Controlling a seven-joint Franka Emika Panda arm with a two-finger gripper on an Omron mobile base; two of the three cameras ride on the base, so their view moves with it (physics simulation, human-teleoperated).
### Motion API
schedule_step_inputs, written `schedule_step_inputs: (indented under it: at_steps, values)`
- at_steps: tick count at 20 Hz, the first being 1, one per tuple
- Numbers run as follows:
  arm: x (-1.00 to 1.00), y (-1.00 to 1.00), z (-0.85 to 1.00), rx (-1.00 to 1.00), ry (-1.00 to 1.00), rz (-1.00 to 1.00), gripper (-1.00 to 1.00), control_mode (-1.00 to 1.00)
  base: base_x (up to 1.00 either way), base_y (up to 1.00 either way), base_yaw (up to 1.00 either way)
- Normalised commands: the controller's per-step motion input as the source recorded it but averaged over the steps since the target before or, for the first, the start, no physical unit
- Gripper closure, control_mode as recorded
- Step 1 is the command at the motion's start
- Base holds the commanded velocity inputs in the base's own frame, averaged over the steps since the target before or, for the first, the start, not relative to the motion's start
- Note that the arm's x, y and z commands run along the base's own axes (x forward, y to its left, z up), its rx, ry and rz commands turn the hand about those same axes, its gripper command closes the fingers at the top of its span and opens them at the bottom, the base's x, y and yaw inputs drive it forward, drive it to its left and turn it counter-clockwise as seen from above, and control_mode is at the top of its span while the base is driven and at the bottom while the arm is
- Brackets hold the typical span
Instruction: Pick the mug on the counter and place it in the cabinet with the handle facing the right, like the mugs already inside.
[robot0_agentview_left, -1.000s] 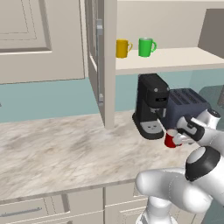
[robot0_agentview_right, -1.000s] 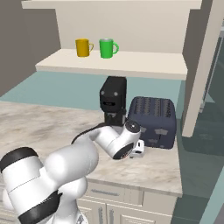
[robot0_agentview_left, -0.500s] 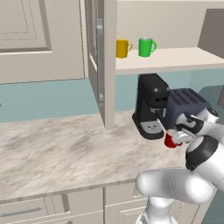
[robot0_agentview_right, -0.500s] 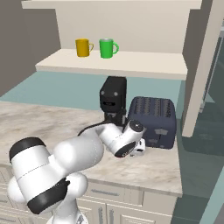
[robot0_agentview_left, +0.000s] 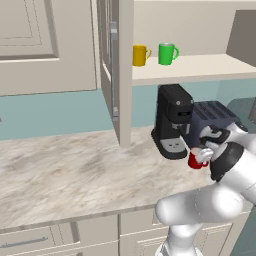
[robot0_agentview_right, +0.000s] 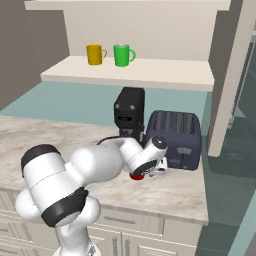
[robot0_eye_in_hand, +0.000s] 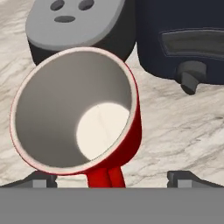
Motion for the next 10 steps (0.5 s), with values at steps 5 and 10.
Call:
schedule_step_inputs:
  at_steps: [5,10]
  values:
    - [0.17,-0.02,-0.22,0.00,0.00,0.05,-1.00,-1.00,0.00,0.00,0.00]
    - [0.19,0.00,-0.23,0.01,0.00,0.05,-1.00,-1.00,0.00,0.00,0.00]
